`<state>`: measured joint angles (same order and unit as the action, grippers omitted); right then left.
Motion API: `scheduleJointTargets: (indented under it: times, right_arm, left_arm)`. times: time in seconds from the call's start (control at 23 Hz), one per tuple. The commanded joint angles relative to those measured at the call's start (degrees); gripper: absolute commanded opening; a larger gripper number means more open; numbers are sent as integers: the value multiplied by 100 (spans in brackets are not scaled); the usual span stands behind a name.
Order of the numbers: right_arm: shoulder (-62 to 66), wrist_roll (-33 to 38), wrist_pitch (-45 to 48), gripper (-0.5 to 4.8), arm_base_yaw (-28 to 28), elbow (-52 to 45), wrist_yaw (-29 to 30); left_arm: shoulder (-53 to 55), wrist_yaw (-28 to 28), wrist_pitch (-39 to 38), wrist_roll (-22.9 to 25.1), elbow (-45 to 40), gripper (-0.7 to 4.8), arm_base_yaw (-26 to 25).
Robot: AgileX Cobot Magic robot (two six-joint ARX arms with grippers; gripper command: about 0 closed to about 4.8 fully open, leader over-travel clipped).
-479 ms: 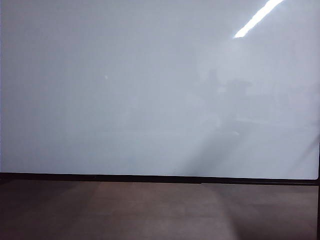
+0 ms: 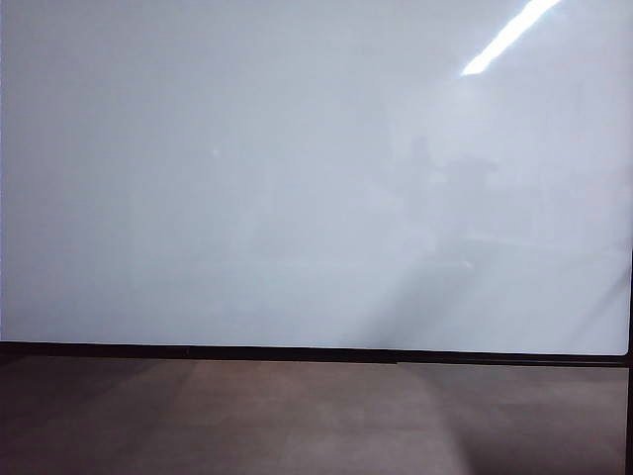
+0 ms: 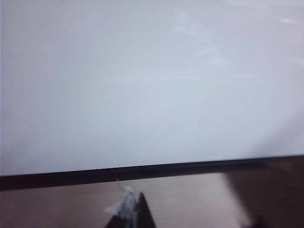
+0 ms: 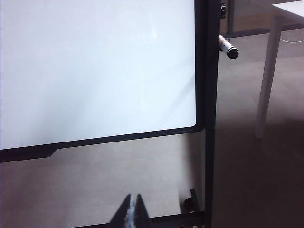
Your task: Reach to the right to find the marker pen, pick it up, and write the number 17 on the whiteboard.
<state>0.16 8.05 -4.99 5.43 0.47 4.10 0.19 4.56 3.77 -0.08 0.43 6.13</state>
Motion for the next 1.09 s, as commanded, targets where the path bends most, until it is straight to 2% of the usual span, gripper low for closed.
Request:
scheduleJointTargets:
  times: [0.04, 0.17, 0.3, 0.39, 0.52, 0.61, 0.65, 0.7, 0.74, 0.83, 0.96, 1.09]
  right_arm:
    - [-2, 4, 96, -6, -4, -24, -35]
    - [-2, 4, 63, -5, -11, -24, -35]
    - [-2, 109, 129, -6, -11, -24, -33]
    - [-2, 525, 431, -6, -11, -15, -35]
    - [-2, 942, 1539, -6, -11, 188, -293]
    - [7, 1547, 1915, -6, -11, 695, -933]
    - [83, 2083, 1895, -6, -11, 1115, -1519]
    - [210, 2192, 1923, -6, -11, 1510, -1915]
    - [437, 2096, 2087, -6, -11, 1991, -2138]
    - [1165, 1451, 2726, -6, -9, 3010, -2218]
    - [2686, -4, 3416, -6, -7, 4656, -2201]
    - [4155, -1370, 3464, -5, 92, 6238, -2024]
  left_arm:
    - [4, -85, 52, -15, 7, -5, 1027]
    - [4, -61, 52, -15, 7, -5, 2232]
    - [4, -22, 52, -15, 7, -5, 2881]
    - [4, -33, 52, -15, 7, -5, 2920]
    - [4, -48, 52, -15, 7, -5, 2922]
    - [4, -48, 52, -15, 4, -5, 2924]
    - [4, -48, 52, -15, 4, -5, 2924]
    - [4, -48, 52, -15, 7, -5, 2924]
    - [4, -46, 52, -15, 7, -5, 2924]
    - [4, -48, 55, -15, 7, -5, 2924]
    - [4, -48, 52, -15, 7, -5, 2924]
    - [4, -48, 55, -15, 7, -5, 2924]
